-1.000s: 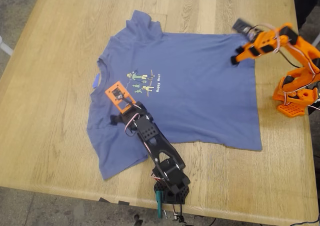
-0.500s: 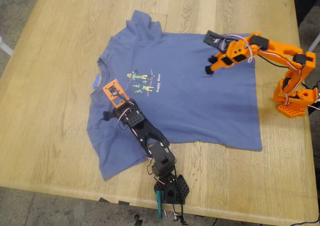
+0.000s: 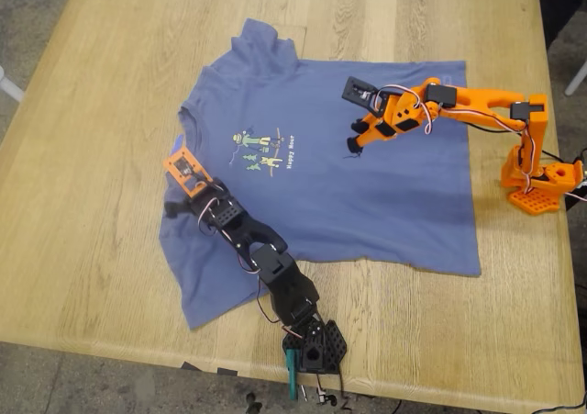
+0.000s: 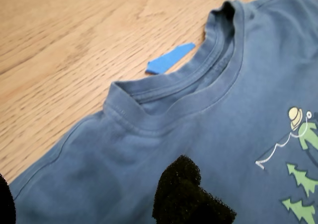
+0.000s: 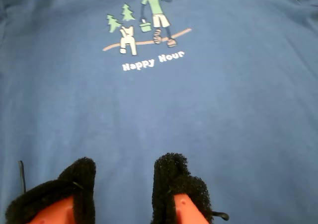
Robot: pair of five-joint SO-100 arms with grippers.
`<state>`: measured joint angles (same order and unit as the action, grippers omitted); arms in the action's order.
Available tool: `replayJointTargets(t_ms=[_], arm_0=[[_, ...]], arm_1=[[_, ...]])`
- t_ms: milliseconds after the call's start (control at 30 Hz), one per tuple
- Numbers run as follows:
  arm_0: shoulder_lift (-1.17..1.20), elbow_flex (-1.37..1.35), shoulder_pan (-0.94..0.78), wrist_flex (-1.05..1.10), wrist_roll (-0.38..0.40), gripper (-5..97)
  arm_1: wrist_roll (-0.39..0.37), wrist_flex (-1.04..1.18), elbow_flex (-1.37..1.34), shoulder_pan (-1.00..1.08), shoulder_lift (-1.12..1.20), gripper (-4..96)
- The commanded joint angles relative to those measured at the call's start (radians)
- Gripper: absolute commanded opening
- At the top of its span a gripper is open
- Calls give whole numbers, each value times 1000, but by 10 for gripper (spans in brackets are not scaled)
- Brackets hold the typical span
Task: Fold a T-shirt
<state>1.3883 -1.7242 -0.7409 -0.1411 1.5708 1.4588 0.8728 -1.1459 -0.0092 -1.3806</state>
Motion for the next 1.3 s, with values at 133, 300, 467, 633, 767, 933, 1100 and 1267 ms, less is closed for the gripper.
replayJointTargets(t_ms=[133,300,467,633,767,933,1100,1267], arm_0=[[-75,190,26,49,-6,469],[-156,230,28,80,-6,469],[-270,313,26,107,-3,469],[-351,382,23,103,-2,460],[-416,439,12,78,-2,446],[-453,456,-5,35,8,391],[-494,509,-23,-8,34,285],[-552,604,-32,-58,61,151]], arm_1=[[-6,-31,259,-44,186,189],[-8,114,778,-66,502,186],[-26,331,1259,-110,792,188],[-34,380,1259,-124,795,189],[-38,460,1259,-138,792,194],[-40,430,1259,-140,831,194],[-44,400,1259,-153,868,193],[-49,405,1259,-158,900,189]])
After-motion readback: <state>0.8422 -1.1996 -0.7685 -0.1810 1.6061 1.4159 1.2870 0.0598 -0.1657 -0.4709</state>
